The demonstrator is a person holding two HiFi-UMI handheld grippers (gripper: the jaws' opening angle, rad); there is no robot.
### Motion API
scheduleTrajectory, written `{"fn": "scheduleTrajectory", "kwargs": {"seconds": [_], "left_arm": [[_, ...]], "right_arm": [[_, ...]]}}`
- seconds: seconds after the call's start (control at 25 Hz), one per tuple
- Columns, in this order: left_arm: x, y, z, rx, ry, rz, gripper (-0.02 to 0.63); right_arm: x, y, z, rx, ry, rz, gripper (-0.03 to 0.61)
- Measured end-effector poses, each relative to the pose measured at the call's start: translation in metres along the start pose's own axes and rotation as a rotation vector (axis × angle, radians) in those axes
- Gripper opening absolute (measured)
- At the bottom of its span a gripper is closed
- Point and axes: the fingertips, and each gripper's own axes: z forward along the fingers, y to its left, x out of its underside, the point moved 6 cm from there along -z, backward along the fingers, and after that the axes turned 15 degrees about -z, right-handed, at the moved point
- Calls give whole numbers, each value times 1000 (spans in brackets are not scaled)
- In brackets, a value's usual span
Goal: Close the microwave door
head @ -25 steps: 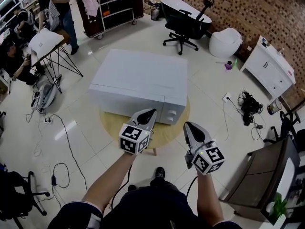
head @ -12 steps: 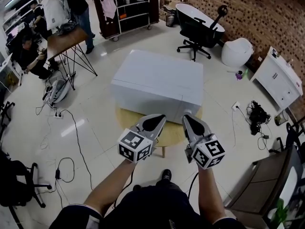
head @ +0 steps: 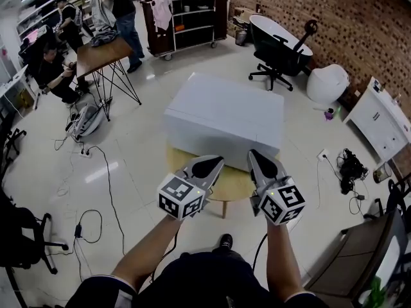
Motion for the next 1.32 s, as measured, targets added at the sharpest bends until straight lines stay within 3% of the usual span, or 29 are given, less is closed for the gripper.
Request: {"fn": "scheduleTrajectory", "kwargs": {"seconds": [1.32], "left_arm": [[5, -1, -8, 12, 31, -12, 12]], "right_arm": [[-7, 8, 6, -37, -9, -8, 0]]}}
